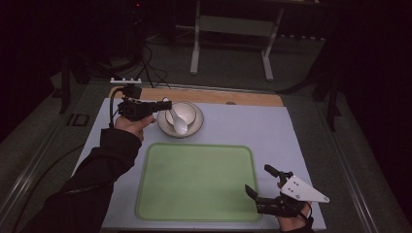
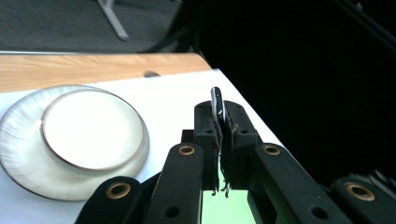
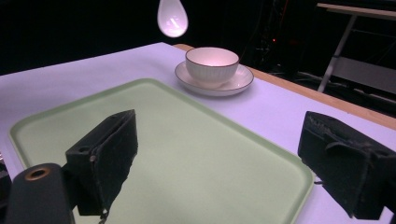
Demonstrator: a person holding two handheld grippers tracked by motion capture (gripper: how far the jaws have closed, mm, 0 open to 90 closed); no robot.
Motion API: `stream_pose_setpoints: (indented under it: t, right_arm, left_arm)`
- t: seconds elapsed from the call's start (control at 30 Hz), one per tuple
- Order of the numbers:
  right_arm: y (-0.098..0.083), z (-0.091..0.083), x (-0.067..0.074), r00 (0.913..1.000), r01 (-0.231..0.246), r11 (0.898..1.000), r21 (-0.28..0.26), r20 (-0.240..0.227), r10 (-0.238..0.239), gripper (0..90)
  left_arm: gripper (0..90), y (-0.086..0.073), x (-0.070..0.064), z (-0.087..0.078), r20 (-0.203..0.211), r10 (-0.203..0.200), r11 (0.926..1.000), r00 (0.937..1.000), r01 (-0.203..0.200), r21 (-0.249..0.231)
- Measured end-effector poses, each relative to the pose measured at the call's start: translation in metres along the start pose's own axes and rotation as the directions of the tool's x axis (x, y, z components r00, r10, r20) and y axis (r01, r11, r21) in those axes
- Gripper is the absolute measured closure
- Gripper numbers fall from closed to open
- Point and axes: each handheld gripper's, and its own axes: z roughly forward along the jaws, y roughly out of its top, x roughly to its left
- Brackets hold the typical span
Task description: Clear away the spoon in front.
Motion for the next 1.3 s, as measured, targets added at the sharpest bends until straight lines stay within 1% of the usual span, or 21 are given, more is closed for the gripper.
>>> stream_pose_setpoints:
  t: [0.23,0.33,0.5,0.53,0.57,0.63,0.67,0.7,0.8,0.87,0.9,0.93,0.97,1.03,1.1,1.13,1.17,1.2,1.23,1.27,1.3]
  right_arm:
    - [0.0,0.001,0.001,1.0,-0.002,1.0,0.003,-0.002,0.002,11.8]
    - [0.001,0.001,0.001,1.0,0.001,1.0,0.002,-0.002,-0.001,11.7]
    - [0.0,0.001,0.001,1.0,-0.006,1.0,0.006,-0.002,0.006,11.8]
    - [0.0,0.002,0.001,1.0,-0.005,1.0,0.007,-0.002,0.005,11.8]
    - [0.0,0.002,0.001,1.0,-0.005,1.0,0.008,-0.003,0.005,11.8]
    - [0.0,0.002,0.001,1.0,-0.006,1.0,0.01,-0.004,0.006,11.8]
    - [0.0,0.002,0.001,1.0,-0.005,1.0,0.01,-0.004,0.005,11.8]
    - [0.0,0.002,0.001,1.0,-0.005,1.0,0.01,-0.006,0.005,11.8]
    - [-0.001,0.003,0.001,0.9999,-0.007,1.0,0.013,-0.007,0.007,12.0]
    - [-0.001,0.003,0.001,0.9999,-0.009,1.0,0.014,-0.008,0.009,12.8]
    - [-0.001,0.003,0.001,0.9999,-0.01,1.0,0.014,-0.011,0.01,12.8]
    - [-0.001,0.003,0.001,0.9999,-0.01,1.0,0.014,-0.011,0.01,12.8]
    - [-0.001,0.003,0.0,0.9999,-0.012,1.0,0.013,-0.012,0.012,12.8]
    - [-0.001,0.003,0.0,0.9998,-0.012,1.0,0.015,-0.012,0.013,12.8]
    - [-0.001,0.003,0.0,0.9999,-0.013,1.0,0.014,-0.009,0.013,12.8]
    - [-0.001,0.003,0.0,0.9999,-0.014,1.0,0.013,-0.009,0.014,12.8]
    - [-0.001,0.003,0.0,0.9999,-0.015,1.0,0.012,-0.008,0.015,12.8]
    - [-0.001,0.003,0.0,0.9999,-0.013,1.0,0.012,-0.009,0.013,12.8]
    - [-0.001,0.003,0.001,0.9999,-0.013,1.0,0.013,-0.009,0.013,12.8]
    - [-0.001,0.003,0.001,0.9999,-0.013,1.0,0.013,-0.009,0.013,12.8]
    - [-0.001,0.003,0.0,0.9999,-0.013,1.0,0.013,-0.009,0.013,12.8]
  left_arm:
    - [84.9,-0.007,-0.011,-0.009,0.034,0.059,0.9945,0.9976,-0.062,0.085]
    - [84.9,-0.011,-0.015,-0.011,0.06,0.101,0.9857,0.993,-0.108,0.129]
    - [84.9,-0.022,-0.017,-0.009,0.108,0.126,0.9688,0.9861,-0.146,0.2]
    - [84.9,-0.022,-0.017,-0.009,0.108,0.126,0.9688,0.9861,-0.146,0.2]
    - [84.9,-0.025,-0.019,-0.008,0.125,0.135,0.9607,0.983,-0.161,0.226]
    - [84.9,-0.027,-0.02,-0.007,0.134,0.146,0.9526,0.9802,-0.176,0.248]
    - [84.9,-0.027,-0.02,-0.007,0.134,0.146,0.9526,0.9802,-0.176,0.248]
    - [84.9,-0.03,-0.022,-0.005,0.143,0.147,0.9424,0.9787,-0.182,0.28]
    - [84.8,-0.034,-0.026,-0.001,0.172,0.163,0.9184,0.9714,-0.213,0.333]
    - [84.8,-0.037,-0.029,0.003,0.194,0.178,0.8965,0.9648,-0.24,0.372]
    - [84.8,-0.039,-0.03,0.006,0.208,0.17,0.8865,0.9632,-0.242,0.395]
    - [84.8,-0.039,-0.03,0.006,0.208,0.17,0.8865,0.9632,-0.242,0.395]
    - [84.8,-0.042,-0.033,0.011,0.222,0.179,0.8661,0.9586,-0.26,0.427]
    - [84.8,-0.046,-0.034,0.016,0.243,0.169,0.8474,0.9553,-0.267,0.459]
    - [84.8,-0.051,-0.036,0.022,0.247,0.163,0.8274,0.9551,-0.269,0.493]
    - [84.8,-0.051,-0.036,0.022,0.247,0.163,0.8274,0.9551,-0.269,0.493]
    - [84.8,-0.056,-0.036,0.028,0.248,0.156,0.8085,0.9561,-0.268,0.524]
    - [84.8,-0.059,-0.035,0.031,0.245,0.154,0.7954,0.9572,-0.267,0.544]
    - [84.8,-0.059,-0.035,0.031,0.245,0.154,0.7954,0.9572,-0.267,0.544]
    - [84.8,-0.061,-0.034,0.033,0.243,0.151,0.7892,0.9583,-0.265,0.554]
    - [84.7,-0.066,-0.032,0.037,0.234,0.14,0.7808,0.9621,-0.252,0.571]
